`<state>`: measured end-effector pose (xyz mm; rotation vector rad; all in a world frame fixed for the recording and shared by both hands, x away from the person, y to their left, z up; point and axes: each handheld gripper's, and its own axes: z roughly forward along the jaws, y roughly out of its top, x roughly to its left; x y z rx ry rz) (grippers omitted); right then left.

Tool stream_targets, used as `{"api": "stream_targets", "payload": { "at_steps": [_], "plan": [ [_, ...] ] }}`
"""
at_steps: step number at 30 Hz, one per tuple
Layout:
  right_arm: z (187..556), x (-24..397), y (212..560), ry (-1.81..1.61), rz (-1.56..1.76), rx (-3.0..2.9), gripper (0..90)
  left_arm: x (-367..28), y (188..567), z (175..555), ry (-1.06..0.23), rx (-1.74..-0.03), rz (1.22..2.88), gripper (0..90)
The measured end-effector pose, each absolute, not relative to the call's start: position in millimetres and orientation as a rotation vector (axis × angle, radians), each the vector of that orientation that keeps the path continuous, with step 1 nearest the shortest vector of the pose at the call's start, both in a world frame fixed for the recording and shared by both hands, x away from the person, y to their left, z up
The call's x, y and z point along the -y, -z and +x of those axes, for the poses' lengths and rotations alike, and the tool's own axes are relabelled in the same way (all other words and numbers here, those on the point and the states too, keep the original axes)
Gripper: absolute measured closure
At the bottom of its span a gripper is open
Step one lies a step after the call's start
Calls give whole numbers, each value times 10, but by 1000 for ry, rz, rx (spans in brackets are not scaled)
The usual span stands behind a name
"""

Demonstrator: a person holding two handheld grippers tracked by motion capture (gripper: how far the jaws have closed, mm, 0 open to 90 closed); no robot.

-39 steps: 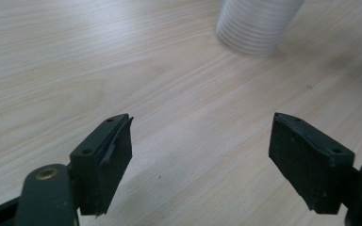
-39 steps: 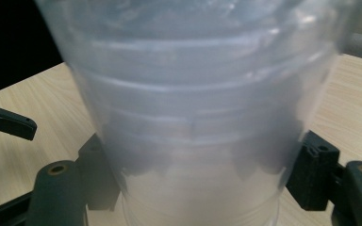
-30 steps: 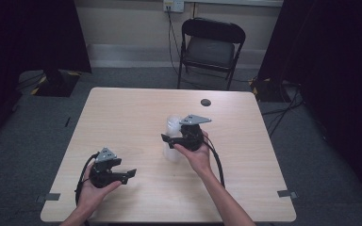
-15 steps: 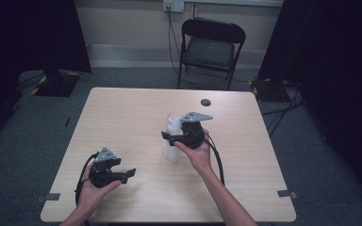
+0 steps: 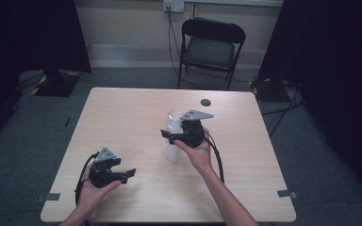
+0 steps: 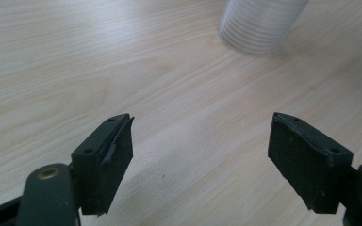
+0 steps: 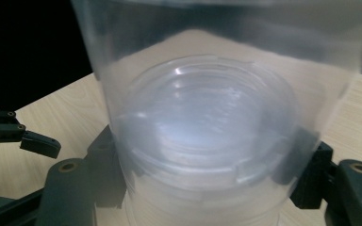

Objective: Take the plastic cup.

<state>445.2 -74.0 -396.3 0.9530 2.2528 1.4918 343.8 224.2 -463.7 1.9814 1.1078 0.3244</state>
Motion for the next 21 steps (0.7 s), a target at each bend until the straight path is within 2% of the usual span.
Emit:
{"api": "stream_targets", "payload": {
  "at_steps": [21],
  "plan": [
    [4464,797,3801,-1545,977,-2213,303,-2242,4638,3440,-309,-1108,1964,228]
  ]
}}
